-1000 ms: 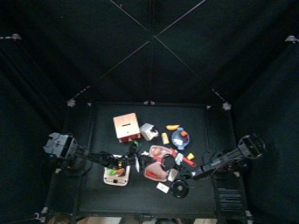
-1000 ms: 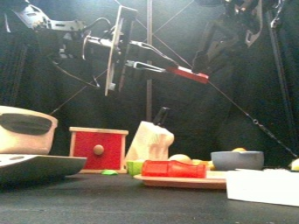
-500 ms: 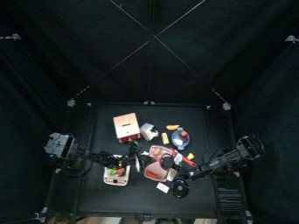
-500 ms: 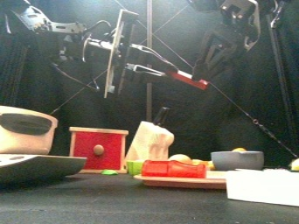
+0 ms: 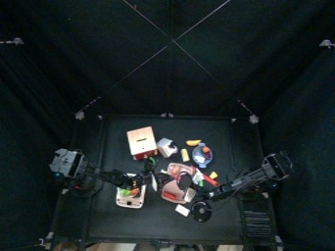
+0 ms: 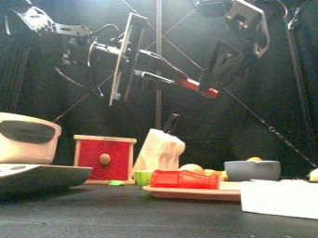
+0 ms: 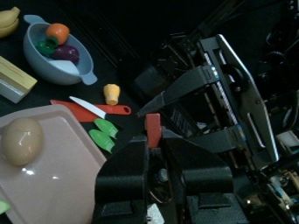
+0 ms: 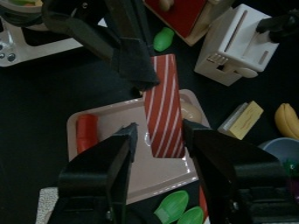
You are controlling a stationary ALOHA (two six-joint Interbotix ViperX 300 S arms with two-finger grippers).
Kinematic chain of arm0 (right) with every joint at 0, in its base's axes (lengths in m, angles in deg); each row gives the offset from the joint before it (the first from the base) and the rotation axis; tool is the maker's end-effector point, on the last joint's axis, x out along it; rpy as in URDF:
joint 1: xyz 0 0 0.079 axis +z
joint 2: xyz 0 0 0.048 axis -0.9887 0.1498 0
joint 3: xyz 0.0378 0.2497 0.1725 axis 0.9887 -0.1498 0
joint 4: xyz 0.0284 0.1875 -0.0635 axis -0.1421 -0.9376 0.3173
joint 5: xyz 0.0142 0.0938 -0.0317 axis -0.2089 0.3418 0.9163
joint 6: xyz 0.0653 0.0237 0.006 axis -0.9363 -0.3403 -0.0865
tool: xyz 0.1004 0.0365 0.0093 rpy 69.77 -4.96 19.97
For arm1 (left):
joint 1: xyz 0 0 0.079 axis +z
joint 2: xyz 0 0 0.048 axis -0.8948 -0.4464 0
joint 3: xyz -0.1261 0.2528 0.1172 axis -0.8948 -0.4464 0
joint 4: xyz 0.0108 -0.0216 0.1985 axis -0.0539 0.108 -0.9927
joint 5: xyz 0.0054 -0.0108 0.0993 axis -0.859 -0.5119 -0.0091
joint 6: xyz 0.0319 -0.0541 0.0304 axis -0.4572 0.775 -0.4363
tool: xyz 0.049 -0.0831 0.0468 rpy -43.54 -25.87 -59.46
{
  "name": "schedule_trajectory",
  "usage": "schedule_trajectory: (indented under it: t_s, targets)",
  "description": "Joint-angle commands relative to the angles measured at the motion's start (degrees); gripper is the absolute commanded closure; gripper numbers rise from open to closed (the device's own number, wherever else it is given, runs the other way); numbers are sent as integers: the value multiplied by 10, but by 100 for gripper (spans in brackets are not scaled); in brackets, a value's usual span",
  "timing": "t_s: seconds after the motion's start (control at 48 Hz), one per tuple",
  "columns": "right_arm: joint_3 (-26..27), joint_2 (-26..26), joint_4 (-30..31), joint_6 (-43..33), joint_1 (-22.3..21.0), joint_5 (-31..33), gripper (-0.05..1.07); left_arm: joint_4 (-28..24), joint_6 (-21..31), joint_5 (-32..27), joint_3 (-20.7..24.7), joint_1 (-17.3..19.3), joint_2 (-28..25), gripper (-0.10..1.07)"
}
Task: Regrasp salmon right side up
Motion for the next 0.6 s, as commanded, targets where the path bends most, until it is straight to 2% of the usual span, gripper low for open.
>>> schedule_trajectory:
  t_s: [0.0,0.292,0.583]
  targets:
    - [13,-9,1,0,-2,-2,19,0,-2,4,13,3,6,52]
    - [11,-6,-11,1,-9,1,22,-1,-2,4,11,2,4,52]
    - [11,-6,-11,1,-9,3,37,-29,-4,4,11,3,-2,51]
